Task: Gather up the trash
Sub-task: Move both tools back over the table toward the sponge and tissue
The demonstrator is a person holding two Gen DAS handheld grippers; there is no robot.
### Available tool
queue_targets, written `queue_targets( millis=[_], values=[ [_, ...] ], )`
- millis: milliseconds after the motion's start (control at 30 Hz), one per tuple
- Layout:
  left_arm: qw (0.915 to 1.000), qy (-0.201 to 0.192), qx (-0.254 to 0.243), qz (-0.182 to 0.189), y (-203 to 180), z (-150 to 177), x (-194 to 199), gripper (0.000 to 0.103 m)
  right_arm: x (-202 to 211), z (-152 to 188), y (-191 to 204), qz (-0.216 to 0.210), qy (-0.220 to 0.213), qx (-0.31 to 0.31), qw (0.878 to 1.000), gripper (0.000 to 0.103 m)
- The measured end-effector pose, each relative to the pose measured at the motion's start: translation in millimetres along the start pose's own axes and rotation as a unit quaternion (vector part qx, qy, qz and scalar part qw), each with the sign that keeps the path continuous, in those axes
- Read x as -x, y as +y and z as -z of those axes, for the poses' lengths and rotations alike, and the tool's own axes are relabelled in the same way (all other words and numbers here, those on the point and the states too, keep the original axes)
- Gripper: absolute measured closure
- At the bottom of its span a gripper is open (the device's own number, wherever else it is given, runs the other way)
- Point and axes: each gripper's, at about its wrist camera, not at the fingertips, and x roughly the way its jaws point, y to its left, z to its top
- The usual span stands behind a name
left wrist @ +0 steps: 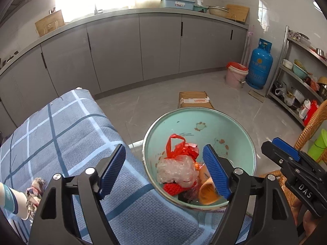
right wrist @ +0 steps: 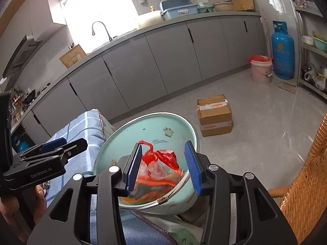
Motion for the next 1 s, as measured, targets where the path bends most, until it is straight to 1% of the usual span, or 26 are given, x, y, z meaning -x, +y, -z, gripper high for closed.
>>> queue_targets(
  millis=[67,133,233,400,500,600,667,700,733,800,833,900,933,1000],
  values=[
    [1.0,-0.003,0.006,-0.004,5.0,4.6,8.6,0.024,6.9,2.4,3.7,-0.002,-0.006,-0.001,1.0,0.055],
    [0.9999,-0.007,0.011,-0.011,10.9,10.1,19.4,0.02,13.1,4.8,9.7,-0.005,-0.01,-0.004,1.0,0.053],
    [0.9993,-0.017,0.019,-0.025,23.7,23.4,40.5,0.019,19.3,11.4,22.1,-0.014,-0.011,0.0,1.0,0.053],
    [0.9979,-0.024,0.032,-0.051,42.5,45.7,72.3,0.016,21.9,19.9,49.9,-0.036,-0.003,0.017,0.999,0.05],
    [0.9969,-0.026,0.036,-0.065,54.6,58.4,86.7,0.015,22.0,24.3,69.3,-0.048,0.004,0.033,0.998,0.05],
    [0.995,-0.028,0.048,-0.083,72.6,71.0,102.4,0.015,22.6,30.4,87.2,-0.06,0.011,0.046,0.997,0.049],
    [0.9928,-0.031,0.057,-0.101,87.3,81.4,115.6,0.013,23.3,35.2,100.3,-0.068,0.016,0.057,0.996,0.047],
    [0.991,-0.033,0.062,-0.114,95.9,87.4,122.3,0.008,23.8,38.0,108.1,-0.072,0.019,0.063,0.995,0.045],
    [0.9893,-0.035,0.065,-0.126,102.4,91.9,127.3,0.006,24.3,40.3,113.9,-0.076,0.02,0.068,0.995,0.045],
    [0.9831,-0.03,0.075,-0.165,124.6,107.4,138.6,0.006,26.1,49.4,132.7,-0.087,0.027,0.086,0.992,0.044],
    [0.9803,-0.026,0.081,-0.178,133.6,112.2,141.7,0.006,26.3,53.5,141.3,-0.092,0.031,0.094,0.991,0.044],
    [0.9705,-0.013,0.107,-0.215,162.5,126.8,148.5,0.006,26.0,61.6,156.4,-0.102,0.039,0.109,0.988,0.043],
    [0.967,-0.012,0.116,-0.226,174.4,132.4,151.0,0.006,26.3,65.2,161.7,-0.105,0.042,0.114,0.987,0.043],
    [0.9544,-0.003,0.142,-0.263,204.5,145.3,155.9,0.005,27.2,75.7,178.8,-0.115,0.048,0.131,0.984,0.04]
  ],
)
